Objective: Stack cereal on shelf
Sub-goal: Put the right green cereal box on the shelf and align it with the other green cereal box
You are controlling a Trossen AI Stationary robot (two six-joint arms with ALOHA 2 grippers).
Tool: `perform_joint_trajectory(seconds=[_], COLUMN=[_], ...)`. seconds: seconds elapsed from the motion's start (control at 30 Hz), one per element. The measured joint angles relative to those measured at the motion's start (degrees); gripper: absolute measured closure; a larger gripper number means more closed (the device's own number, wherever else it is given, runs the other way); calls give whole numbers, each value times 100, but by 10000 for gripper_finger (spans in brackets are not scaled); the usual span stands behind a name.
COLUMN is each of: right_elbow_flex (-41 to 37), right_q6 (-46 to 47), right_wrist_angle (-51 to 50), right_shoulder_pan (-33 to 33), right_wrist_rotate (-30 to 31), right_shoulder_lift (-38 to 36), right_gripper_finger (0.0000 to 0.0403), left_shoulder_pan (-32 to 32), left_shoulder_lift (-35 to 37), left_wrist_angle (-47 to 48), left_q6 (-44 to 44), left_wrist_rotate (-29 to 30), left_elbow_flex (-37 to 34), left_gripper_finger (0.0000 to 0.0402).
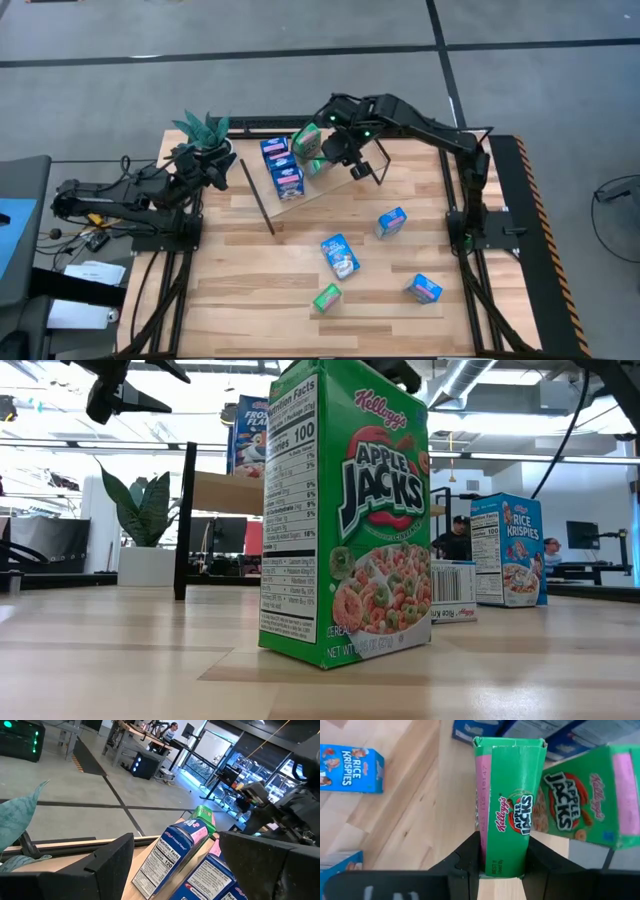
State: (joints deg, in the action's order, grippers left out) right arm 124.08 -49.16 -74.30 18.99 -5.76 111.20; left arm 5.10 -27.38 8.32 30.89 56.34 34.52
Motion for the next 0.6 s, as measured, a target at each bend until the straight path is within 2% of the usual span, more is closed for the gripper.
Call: perform_joint_trajectory(seconds=[0.43,0.6], right_elbow_flex=[5,-1], right_q6=[-42,107], right_wrist_angle=[52,193], right_shoulder_pan=[-60,-57], right_wrist_rotate=[7,235], right_shoulder_lift=[52,54], right_gripper_finger=[274,242], left_shoulder_pan=[0,0], left_shoulder_lift=[0,0], left_wrist_angle=[0,0], left_q6=[0,-2], left_wrist_rotate=[0,0], left_elbow_flex=[1,2], left_gripper_finger=[119,119])
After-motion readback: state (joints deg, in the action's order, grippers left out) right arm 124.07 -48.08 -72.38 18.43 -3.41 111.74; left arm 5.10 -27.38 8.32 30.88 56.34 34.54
